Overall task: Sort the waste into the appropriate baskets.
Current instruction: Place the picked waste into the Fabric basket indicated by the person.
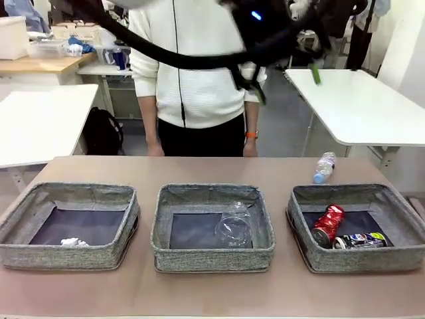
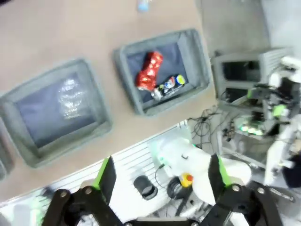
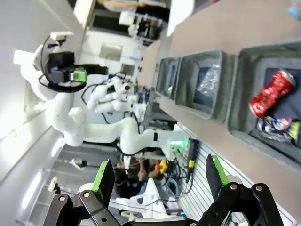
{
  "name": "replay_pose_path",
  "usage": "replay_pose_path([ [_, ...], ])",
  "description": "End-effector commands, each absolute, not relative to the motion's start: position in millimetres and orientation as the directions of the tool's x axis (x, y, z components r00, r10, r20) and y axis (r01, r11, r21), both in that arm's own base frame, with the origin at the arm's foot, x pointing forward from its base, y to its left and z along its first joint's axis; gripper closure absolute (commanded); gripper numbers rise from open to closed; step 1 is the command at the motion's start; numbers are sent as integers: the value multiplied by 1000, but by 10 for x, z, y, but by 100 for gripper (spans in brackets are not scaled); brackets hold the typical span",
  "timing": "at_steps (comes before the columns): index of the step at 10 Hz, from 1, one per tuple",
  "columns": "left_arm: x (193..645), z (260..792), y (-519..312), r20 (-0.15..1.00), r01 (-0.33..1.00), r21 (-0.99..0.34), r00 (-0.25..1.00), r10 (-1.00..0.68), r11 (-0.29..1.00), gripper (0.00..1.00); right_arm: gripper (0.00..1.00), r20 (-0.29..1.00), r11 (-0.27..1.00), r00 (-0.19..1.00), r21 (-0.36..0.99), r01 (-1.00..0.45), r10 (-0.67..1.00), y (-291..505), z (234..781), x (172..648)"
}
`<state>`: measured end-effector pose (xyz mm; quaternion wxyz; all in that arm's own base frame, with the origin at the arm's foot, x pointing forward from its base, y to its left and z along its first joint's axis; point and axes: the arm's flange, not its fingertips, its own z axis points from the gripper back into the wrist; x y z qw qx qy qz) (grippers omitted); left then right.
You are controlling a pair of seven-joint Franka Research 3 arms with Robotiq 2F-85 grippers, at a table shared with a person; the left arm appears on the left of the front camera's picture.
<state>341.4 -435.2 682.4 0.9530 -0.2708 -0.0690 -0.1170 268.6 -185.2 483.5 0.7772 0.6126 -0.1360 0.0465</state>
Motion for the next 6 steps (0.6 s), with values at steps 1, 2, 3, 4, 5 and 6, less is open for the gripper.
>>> replay_pose_path([
  [1, 3203, 6636, -3294, 151, 235, -555, 972, -181, 798, 0, 0, 255, 224, 965, 945, -237, -53, -1368, 4896, 2996],
  [2, 3194, 6615, -2858, 120, 207, -611, 978, -170, 764, 0, 0, 250, 190, 968, 952, -242, -20, -1097, 4905, 3134],
  [3, 3169, 6565, -2422, 92, 176, -677, 984, -155, 715, 0, 0, 239, 170, 971, 957, -235, -3, -829, 4902, 3259],
  [4, 3160, 6468, -2000, 81, 157, -749, 986, -146, 644, 0, 0, 220, 143, 975, 965, -220, 16, -586, 4890, 3383],
  [5, 3113, 6359, -1565, 66, 125, -819, 990, -125, 560, 0, 0, 192, 130, 981, 972, -196, 40, -316, 4867, 3489],
  [6, 3048, 6245, -1175, 63, 105, -865, 993, -101, 491, 0, 0, 164, 130, 984, 976, -172, 69, -65, 4834, 3559],
])
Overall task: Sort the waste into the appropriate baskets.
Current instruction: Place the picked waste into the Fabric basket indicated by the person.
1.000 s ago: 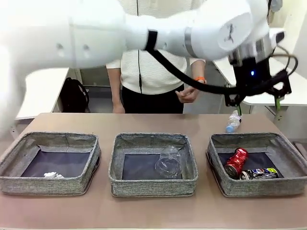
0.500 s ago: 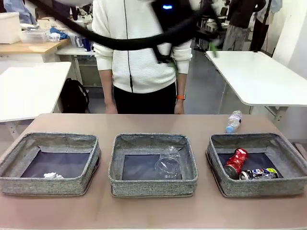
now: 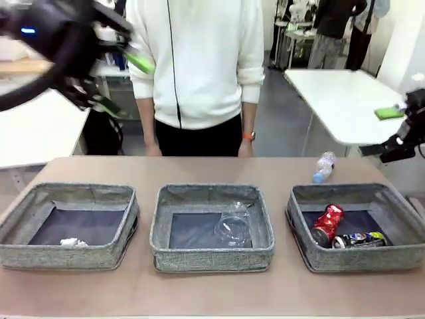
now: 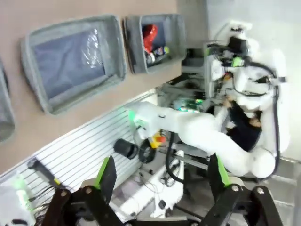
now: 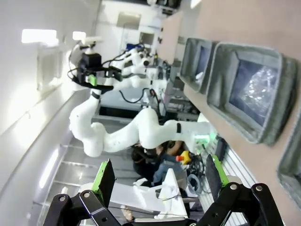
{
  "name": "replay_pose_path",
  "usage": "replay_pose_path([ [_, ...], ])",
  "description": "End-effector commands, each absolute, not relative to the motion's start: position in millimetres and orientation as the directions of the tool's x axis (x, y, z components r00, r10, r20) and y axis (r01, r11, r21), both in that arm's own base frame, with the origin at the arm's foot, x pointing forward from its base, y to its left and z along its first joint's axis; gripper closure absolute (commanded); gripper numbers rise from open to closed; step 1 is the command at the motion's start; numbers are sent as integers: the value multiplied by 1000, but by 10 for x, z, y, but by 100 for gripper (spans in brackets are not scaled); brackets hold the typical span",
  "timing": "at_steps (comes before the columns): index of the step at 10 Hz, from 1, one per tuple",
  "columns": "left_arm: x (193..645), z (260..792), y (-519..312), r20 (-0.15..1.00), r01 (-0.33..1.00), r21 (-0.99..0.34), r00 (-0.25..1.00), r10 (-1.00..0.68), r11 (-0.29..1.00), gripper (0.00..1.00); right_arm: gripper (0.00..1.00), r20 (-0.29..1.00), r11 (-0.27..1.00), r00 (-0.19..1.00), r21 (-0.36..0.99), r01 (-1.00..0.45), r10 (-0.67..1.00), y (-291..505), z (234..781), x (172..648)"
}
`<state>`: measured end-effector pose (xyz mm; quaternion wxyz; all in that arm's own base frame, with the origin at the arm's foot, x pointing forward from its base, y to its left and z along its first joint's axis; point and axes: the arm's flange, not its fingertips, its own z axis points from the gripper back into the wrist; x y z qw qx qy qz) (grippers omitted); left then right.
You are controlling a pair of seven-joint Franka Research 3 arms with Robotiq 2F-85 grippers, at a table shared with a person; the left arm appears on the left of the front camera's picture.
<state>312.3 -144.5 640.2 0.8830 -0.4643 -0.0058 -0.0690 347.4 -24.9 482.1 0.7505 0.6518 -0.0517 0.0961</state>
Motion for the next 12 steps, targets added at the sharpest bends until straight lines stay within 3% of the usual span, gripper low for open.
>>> replay_pose_path([
  [1, 3008, 6150, -913, 59, 93, -894, 994, -89, 438, 0, 0, 134, 109, 989, 984, -139, 56, 124, 4832, 3604],
  [3, 2998, 5800, -266, 42, 64, -950, 996, -81, 306, 0, 0, -9, 91, 999, 996, 12, -34, 426, 4968, 3617],
  [7, 2838, 4930, 620, 95, 104, -993, 985, -142, 63, 0, 0, -87, 127, 986, 986, 105, -142, -70, 5055, 3716],
  [8, 2772, 4765, 673, 116, 126, -991, 978, -174, 51, 0, 0, -82, 131, 975, 985, 110, -207, -308, 5045, 3768],
  [9, 2744, 4666, 653, 3, 8, -999, 988, -151, 32, 0, 0, -89, 120, 969, 986, 119, -230, -530, 5017, 3795],
  [10, 2757, 4880, 640, 84, 92, -994, 989, -119, 60, 0, 0, -51, 194, 957, 975, 110, -286, -684, 4931, 3794],
  [12, 2757, 4880, 640, 84, 92, -994, 989, -119, 60, 0, 0, -65, 121, 976, 988, 92, -208, -395, 4992, 3717],
])
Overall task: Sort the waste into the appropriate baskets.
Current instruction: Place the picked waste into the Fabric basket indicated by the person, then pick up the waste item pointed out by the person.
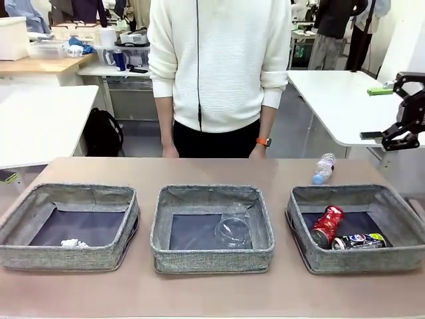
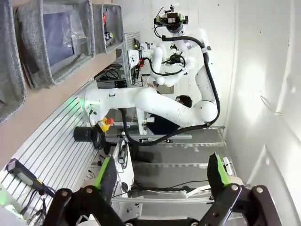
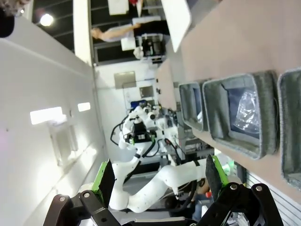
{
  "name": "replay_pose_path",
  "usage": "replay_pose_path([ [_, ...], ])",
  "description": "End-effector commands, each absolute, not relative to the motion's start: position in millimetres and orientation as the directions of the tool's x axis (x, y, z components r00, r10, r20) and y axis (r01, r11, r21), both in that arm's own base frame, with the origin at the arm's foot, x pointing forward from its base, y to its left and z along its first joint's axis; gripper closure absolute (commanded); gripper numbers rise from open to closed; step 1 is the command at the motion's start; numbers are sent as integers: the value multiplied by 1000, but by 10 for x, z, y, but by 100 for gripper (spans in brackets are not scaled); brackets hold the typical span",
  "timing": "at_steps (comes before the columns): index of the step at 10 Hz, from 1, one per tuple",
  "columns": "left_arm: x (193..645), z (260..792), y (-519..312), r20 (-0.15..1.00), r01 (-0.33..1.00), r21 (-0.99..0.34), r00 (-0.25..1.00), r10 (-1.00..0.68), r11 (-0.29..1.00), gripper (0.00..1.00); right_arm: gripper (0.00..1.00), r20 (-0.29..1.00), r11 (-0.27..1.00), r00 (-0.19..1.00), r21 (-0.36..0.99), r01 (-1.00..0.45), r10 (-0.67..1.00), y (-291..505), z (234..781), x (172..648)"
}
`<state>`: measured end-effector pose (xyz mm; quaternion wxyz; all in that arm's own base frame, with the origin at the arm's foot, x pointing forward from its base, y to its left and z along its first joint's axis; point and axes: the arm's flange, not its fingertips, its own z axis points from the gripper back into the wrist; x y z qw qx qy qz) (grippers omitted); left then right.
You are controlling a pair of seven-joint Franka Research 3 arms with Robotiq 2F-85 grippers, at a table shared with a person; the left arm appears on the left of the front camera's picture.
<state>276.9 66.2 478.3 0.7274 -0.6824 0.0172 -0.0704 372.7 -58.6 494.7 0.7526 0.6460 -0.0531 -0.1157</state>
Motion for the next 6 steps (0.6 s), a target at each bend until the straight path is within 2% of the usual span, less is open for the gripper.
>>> replay_pose_path([
  [1, 2757, 4880, 640, 84, 92, -994, 989, -119, 60, 0, 0, -65, 121, 976, 988, 92, -208, -395, 4992, 3717],
  [6, 2757, 4880, 640, 84, 92, -994, 989, -119, 60, 0, 0, -65, 121, 976, 988, 92, -208, -395, 4992, 3717],
])
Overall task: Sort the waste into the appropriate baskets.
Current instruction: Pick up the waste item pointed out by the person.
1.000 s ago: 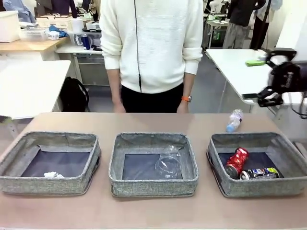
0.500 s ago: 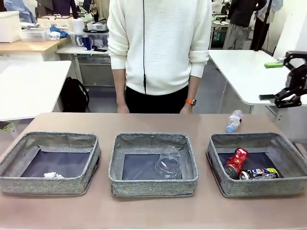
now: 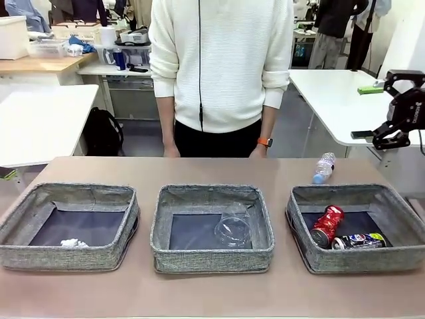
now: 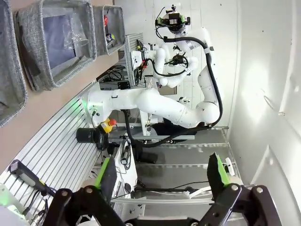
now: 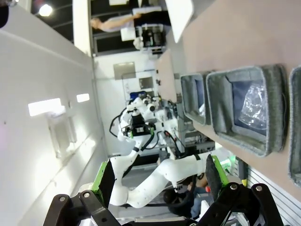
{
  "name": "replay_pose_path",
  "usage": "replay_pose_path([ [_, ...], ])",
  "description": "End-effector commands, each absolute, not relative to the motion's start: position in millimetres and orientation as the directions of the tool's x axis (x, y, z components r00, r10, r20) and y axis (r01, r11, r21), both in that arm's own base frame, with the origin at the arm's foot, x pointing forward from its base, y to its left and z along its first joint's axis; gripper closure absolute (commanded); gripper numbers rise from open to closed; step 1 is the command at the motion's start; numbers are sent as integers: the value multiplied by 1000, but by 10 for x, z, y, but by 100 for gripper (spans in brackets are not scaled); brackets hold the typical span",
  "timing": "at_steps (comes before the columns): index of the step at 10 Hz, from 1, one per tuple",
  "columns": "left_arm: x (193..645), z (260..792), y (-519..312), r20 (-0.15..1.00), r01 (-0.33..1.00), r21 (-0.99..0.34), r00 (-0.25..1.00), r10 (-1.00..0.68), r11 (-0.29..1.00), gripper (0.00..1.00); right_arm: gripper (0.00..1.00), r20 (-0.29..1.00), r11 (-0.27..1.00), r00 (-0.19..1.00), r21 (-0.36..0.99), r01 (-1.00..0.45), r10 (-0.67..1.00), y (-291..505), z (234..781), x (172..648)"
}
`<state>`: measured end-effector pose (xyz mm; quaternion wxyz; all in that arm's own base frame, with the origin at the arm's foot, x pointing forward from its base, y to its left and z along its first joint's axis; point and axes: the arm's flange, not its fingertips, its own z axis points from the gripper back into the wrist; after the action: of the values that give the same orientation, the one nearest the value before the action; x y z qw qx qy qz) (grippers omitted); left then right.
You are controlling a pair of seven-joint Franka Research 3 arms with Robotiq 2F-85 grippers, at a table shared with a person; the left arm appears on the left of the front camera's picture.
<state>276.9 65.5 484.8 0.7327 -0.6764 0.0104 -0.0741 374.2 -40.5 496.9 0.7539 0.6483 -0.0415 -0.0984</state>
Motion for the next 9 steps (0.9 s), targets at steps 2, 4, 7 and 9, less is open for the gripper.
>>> replay_pose_path([
  [2, 2757, 4880, 640, 84, 92, -994, 989, -119, 60, 0, 0, -65, 121, 976, 988, 92, -208, -395, 4992, 3717],
  [4, 2757, 4880, 640, 84, 92, -994, 989, -119, 60, 0, 0, -65, 121, 976, 988, 92, -208, -395, 4992, 3717],
  [7, 2757, 4880, 640, 84, 92, -994, 989, -119, 60, 0, 0, -65, 121, 976, 988, 92, -208, -395, 4992, 3717],
  [9, 2757, 4880, 640, 84, 92, -994, 989, -119, 60, 0, 0, -65, 121, 976, 988, 92, -208, -395, 4992, 3717],
])
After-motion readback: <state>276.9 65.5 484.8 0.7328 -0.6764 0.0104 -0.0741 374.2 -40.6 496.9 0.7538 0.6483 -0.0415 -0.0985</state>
